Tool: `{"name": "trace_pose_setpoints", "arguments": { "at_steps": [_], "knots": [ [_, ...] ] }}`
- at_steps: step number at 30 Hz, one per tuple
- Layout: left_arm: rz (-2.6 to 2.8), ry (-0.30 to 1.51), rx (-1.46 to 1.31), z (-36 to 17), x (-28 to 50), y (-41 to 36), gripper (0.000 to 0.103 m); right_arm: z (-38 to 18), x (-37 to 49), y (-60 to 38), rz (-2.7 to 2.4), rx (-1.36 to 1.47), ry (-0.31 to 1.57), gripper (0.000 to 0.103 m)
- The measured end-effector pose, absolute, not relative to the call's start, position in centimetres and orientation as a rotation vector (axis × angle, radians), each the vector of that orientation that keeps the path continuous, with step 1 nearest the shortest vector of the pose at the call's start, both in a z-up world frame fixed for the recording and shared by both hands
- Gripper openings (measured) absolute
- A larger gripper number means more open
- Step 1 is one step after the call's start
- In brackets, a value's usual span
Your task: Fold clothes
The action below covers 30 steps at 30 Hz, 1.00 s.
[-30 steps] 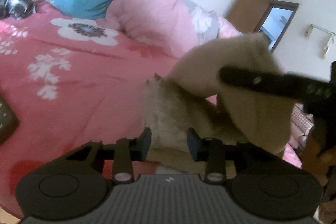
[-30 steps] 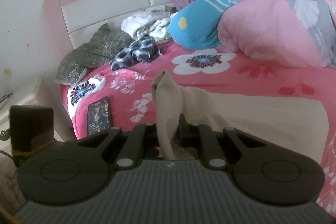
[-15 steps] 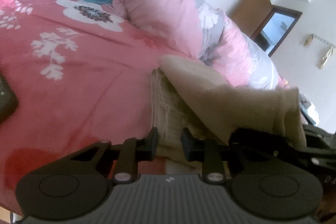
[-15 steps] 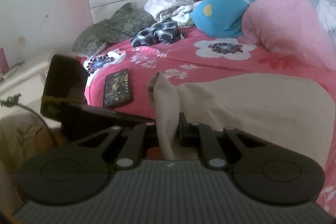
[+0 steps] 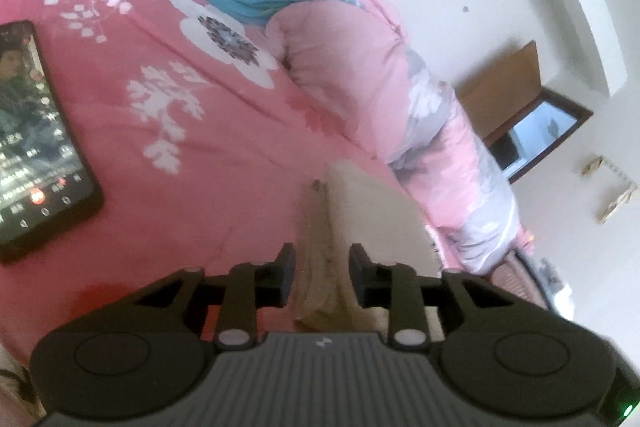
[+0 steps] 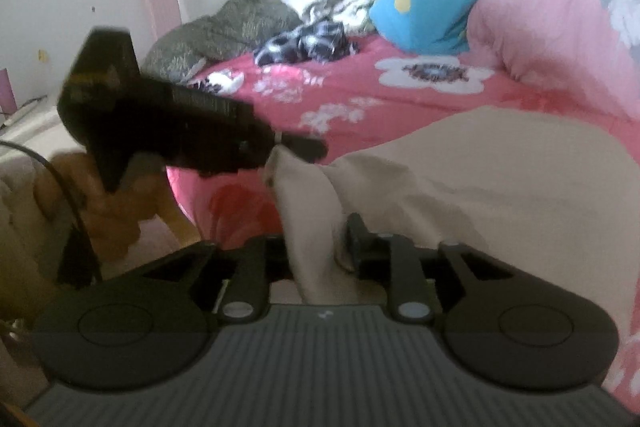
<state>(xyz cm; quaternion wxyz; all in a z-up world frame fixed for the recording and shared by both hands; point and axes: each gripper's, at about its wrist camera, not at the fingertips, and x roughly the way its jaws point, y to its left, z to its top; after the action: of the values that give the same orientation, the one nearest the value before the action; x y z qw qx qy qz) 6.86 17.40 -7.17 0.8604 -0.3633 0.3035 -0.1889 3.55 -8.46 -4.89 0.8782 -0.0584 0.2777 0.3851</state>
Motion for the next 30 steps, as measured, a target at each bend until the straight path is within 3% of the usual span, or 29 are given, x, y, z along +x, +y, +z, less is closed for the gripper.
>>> {"name": "trace_pose_setpoints", "arguments": {
  "at_steps": [1, 2, 4, 10, 12, 13, 15, 16, 17, 20, 23, 30],
  "knots": [
    [-0.403, 0.636, -0.775, -7.1, 6.9, 17.3, 0.043, -4.8, 3.2, -8.5, 0.814, -0.126, 0.577, 0.035],
    [-0.411, 0.637, -0.781, -7.0, 6.9, 17.1, 0.044, -4.6, 2.7, -8.6, 0.832, -0.134, 0.568, 0.047],
    [-0.430, 0.646, -0.776, -6.8, 7.1, 16.5, 0.044, -4.1, 1.6, -8.9, 0.866, -0.145, 0.547, 0.058],
    [-0.472, 0.712, -0.654, -6.2, 7.8, 13.5, 0.043, -2.1, -0.3, -14.3, 0.881, 0.005, 0.474, 0.059],
    [-0.453, 0.741, -0.613, -6.3, 8.0, 12.6, 0.033, -2.1, 0.5, -17.4, 0.785, 0.116, 0.464, 0.058],
    [-0.444, 0.752, -0.596, -6.4, 8.1, 12.3, 0.021, -2.3, 1.1, -19.0, 0.722, 0.177, 0.467, 0.057],
    [-0.426, 0.760, -0.567, -6.5, 8.3, 11.8, 0.016, -2.8, 2.1, -21.5, 0.615, 0.267, 0.474, 0.049],
    [-0.420, 0.761, -0.556, -6.5, 8.3, 11.7, 0.013, -3.1, 2.4, -22.4, 0.573, 0.297, 0.480, 0.040],
    [-0.416, 0.756, -0.550, -6.4, 8.3, 11.7, 0.012, -3.4, 2.8, -23.2, 0.541, 0.318, 0.487, 0.033],
    [-0.398, 0.746, -0.526, -6.0, 8.7, 11.4, 0.011, -5.1, 3.2, -23.9, 0.505, 0.314, 0.536, 0.026],
    [-0.384, 0.750, -0.497, -5.9, 9.3, 11.1, 0.010, -7.9, 3.8, -23.0, 0.490, 0.271, 0.630, 0.025],
    [-0.394, 0.724, -0.418, -5.1, 10.0, 10.1, 0.010, -8.2, 2.6, -23.2, 0.513, 0.286, 0.613, 0.025]
  ]
}}
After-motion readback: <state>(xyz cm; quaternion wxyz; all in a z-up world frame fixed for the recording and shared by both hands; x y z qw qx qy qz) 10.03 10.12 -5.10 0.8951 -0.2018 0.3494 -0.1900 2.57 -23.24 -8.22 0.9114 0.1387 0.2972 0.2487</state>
